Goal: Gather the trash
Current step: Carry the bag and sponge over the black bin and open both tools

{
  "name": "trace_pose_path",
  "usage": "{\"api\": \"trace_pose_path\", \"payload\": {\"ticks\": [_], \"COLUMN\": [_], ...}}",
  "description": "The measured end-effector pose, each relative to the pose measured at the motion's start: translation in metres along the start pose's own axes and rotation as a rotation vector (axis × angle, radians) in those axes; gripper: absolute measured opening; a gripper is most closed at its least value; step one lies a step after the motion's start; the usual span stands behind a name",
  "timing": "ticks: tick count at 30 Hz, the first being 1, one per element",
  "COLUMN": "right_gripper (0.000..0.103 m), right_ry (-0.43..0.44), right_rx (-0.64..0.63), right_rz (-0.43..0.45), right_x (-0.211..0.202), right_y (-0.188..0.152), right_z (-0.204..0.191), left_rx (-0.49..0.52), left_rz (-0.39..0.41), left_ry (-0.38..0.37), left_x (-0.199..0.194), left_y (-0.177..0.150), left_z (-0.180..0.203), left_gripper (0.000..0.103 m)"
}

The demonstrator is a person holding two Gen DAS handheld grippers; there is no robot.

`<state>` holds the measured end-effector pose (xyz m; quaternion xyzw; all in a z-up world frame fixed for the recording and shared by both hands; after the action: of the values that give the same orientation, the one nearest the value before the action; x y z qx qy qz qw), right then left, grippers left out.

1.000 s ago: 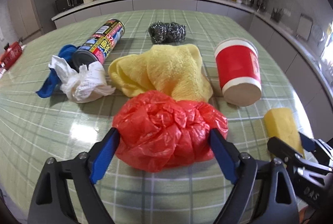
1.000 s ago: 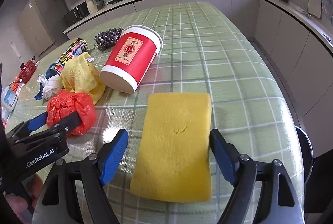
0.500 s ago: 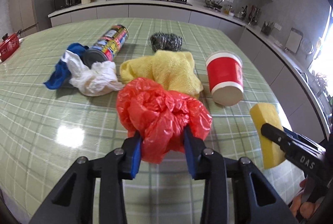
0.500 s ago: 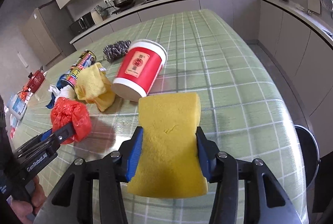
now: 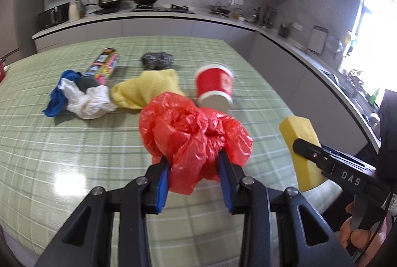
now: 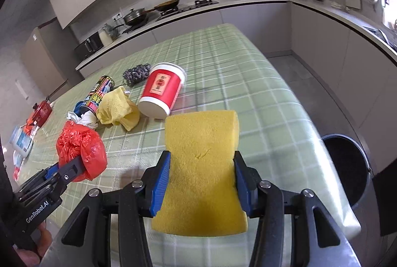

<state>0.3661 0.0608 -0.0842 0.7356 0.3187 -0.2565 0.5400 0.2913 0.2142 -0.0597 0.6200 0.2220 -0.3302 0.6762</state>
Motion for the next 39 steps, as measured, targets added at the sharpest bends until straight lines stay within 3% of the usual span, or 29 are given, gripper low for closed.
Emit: {"api": "trace_pose_path", "payload": {"ticks": [6, 12, 25, 30, 39], "right_gripper": [0.051, 0.051, 0.051, 0.051, 0.051], "right_ry": [-0.018, -0.018, -0.108, -0.123, -0.082], "right_rx": [0.026, 0.042, 0.135, 0.167, 0.163], "right_rz": [0.04, 0.068, 0.058, 0.018, -0.097], "right_x": [-0.026, -0.047, -0.093, -0.086, -0.033], "right_y": [-0.003, 0.001, 0.012, 0.01, 0.003], "right_z": [0.027, 0.071, 0.26, 0.316, 0.371], "left_rx": [0.028, 0.06, 0.148, 0.188, 0.184], "left_rz": [0.012, 0.023, -0.05, -0.109, -0.216], "left_ry": [-0.028, -0.05, -0.163, -0.161, -0.055], "left_x": [-0.005, 0.002, 0.067, 0.1, 0.144], "left_y": [-0.003, -0.001, 0.004, -0.003, -0.026], "left_z": [0.033, 0.09, 0.276, 0.323, 0.352], "left_gripper": [0.037, 0.037, 0.037, 0.037, 0.037]}}
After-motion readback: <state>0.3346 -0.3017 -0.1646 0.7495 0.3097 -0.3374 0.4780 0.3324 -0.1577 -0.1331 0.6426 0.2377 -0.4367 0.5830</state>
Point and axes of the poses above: each gripper's, at about its wrist camera, not at the fingertips, and x roughly the way its jaws point, z to its right, y to its top, the point moved 3 cm from there along x, roughly the way its jaws point, and after that the axes turned 4 degrees about y, right-handed, at the moved point
